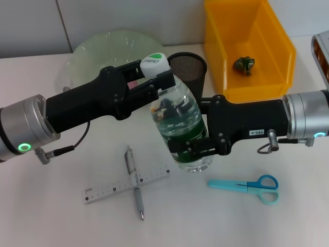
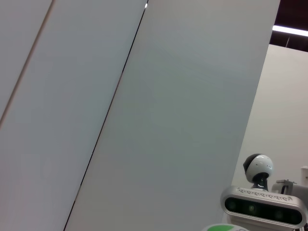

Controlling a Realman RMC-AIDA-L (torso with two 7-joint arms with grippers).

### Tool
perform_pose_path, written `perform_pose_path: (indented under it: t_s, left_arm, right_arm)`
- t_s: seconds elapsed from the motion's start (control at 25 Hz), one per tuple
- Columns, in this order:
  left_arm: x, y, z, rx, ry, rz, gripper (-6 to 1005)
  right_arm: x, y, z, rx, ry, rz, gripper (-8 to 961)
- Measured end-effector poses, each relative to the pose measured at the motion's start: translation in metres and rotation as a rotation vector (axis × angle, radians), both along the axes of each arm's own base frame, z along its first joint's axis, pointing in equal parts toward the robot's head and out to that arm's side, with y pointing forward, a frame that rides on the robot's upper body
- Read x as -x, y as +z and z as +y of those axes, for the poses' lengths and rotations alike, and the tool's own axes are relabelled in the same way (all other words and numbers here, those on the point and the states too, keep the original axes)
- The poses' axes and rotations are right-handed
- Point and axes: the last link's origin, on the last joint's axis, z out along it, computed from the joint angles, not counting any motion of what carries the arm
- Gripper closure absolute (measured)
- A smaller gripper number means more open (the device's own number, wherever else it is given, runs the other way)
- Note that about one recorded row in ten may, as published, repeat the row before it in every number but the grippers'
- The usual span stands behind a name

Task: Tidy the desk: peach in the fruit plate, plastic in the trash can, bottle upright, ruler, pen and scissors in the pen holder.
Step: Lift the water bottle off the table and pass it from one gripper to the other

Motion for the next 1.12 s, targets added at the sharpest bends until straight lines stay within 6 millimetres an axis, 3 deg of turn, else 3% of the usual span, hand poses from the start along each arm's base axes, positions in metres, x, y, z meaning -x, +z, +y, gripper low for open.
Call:
perform_pose_path:
  t_s: [1.12]
  left_arm:
    - [0.0006, 0.0012, 0.0014, -0.008, 0.005, 0.001, 555]
  right_arm:
    - [-0.0018, 0.0024, 0.0028, -0.005, -0.016, -0.026, 180]
